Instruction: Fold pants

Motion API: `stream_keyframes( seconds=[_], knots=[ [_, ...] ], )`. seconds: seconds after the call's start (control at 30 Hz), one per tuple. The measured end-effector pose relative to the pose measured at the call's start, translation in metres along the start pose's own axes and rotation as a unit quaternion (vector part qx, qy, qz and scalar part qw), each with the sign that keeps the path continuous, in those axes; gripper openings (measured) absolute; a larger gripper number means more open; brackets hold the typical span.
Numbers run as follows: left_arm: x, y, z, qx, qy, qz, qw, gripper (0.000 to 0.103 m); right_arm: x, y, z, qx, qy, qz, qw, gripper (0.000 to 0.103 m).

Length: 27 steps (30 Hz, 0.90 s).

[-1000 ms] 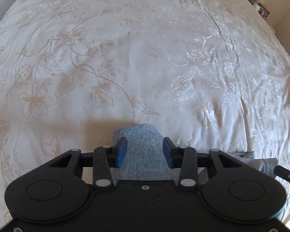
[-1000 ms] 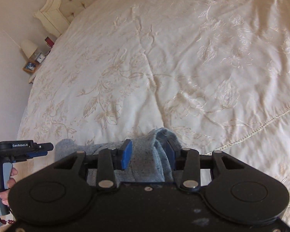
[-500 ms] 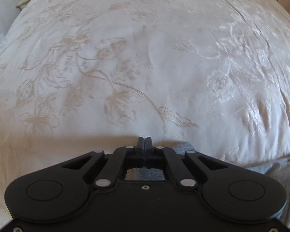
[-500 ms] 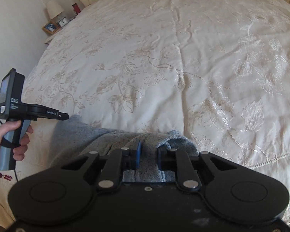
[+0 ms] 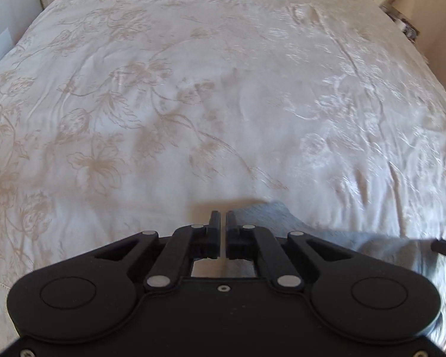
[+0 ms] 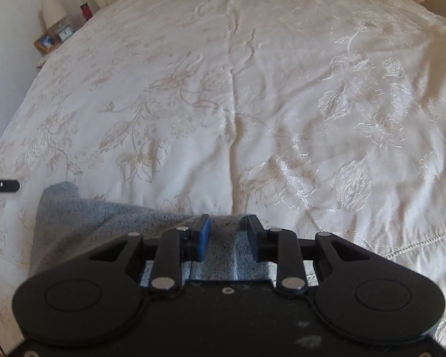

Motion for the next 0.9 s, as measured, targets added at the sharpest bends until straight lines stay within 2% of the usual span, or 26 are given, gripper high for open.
stream_keyframes(
  seconds=[0.07,0.1,0.13,0.23,0.3,0.37,0.47,0.6,0.7,0.9],
  knots=[
    [0.026,-0.002,-0.023,-0.005,0.030,-0.020,0.9993,0.021,-0.012,-0.011,-0.015,0.007,-0.010,0.012,1.000,0.037],
    [0.039,-0.001,-0.037,-0.010,0.047,-0.027,0.9985,0.033,-0.018,-0.011,-0.025,0.004,-0.023,0.011,1.000,0.038],
    [0.049,0.003,-0.050,-0.015,0.058,-0.030,0.9978,0.038,-0.024,-0.006,-0.038,-0.005,-0.040,0.003,0.999,0.039],
    [0.064,0.036,-0.098,-0.071,0.080,-0.009,0.9943,0.039,-0.023,0.027,-0.086,-0.061,-0.063,-0.041,0.995,0.040],
    [0.059,0.061,-0.132,-0.106,0.089,0.039,0.9896,0.040,-0.022,0.031,-0.108,-0.042,-0.081,-0.061,0.994,0.041],
    [0.052,0.061,-0.150,-0.089,0.085,0.058,0.9907,0.040,-0.028,0.022,-0.118,-0.014,-0.117,-0.072,0.990,0.042],
    [0.043,0.049,-0.152,-0.092,0.054,0.057,0.9926,0.040,-0.031,0.013,-0.119,-0.020,-0.125,-0.071,0.989,0.042],
    [0.031,0.032,-0.140,-0.097,-0.001,0.051,0.9940,0.038,-0.022,-0.003,-0.107,-0.043,-0.071,-0.048,0.995,0.042],
    [0.032,0.013,-0.130,-0.089,-0.032,0.045,0.9945,0.038,-0.018,-0.022,-0.095,-0.043,-0.037,-0.040,0.998,0.042],
    [0.056,-0.026,-0.124,-0.051,-0.045,0.050,0.9964,0.040,-0.015,-0.062,-0.083,-0.025,-0.006,-0.035,0.999,0.042]
  ],
)
Point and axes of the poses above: each gripper's, at about its wrist camera, not at the fingertips, and y roughly the way its jaws point, x to its right, z to its top, the point moved 8 cm from there along y, roughly the way its jaws point, and after that the axes turned 14 degrees about -x, right-handed, at the moved point
